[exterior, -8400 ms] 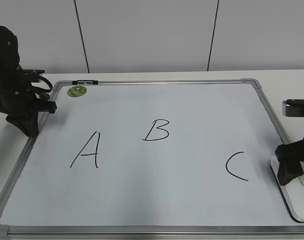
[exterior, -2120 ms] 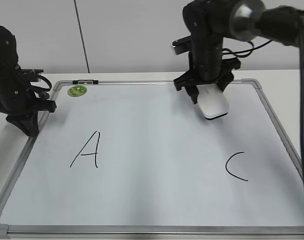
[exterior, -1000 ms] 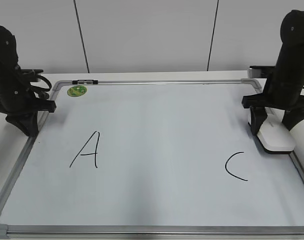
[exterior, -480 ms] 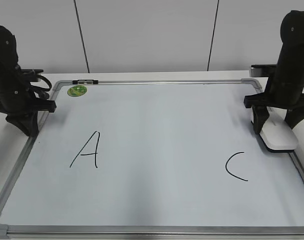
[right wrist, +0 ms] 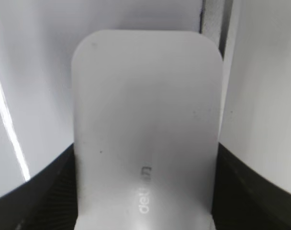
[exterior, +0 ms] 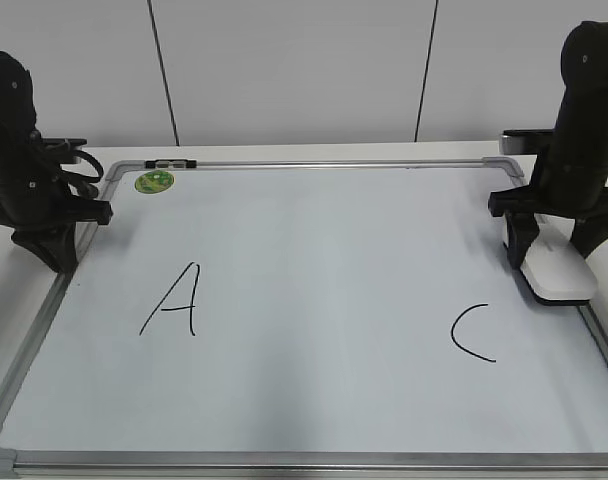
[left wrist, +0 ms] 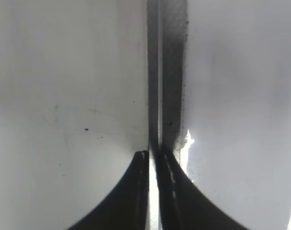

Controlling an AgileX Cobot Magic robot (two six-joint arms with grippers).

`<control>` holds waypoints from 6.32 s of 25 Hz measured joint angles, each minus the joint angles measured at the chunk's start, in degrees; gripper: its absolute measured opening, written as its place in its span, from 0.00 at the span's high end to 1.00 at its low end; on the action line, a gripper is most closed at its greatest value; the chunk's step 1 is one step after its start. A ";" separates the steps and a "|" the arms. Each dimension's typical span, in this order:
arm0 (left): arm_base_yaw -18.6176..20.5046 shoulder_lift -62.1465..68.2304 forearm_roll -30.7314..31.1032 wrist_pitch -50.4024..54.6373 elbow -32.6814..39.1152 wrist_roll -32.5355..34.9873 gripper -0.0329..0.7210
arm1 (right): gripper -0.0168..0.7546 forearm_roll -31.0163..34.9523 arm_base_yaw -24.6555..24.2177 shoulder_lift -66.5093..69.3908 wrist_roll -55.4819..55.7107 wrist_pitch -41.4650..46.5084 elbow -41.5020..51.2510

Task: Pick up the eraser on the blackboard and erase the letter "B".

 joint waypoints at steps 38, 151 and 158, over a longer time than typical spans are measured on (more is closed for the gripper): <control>0.00 -3.41 2.50 0.29 0.06 0.10 0.54 | 0.13 -1.20 0.00 1.64 0.12 0.65 -10.32; -0.26 -115.17 4.76 4.69 63.03 -1.15 0.38 | 0.28 -0.60 1.11 -97.76 -5.13 -4.86 66.21; 2.91 -123.12 4.76 5.28 63.03 -1.15 0.38 | 0.28 -1.14 -3.19 -110.85 -5.13 -4.27 66.21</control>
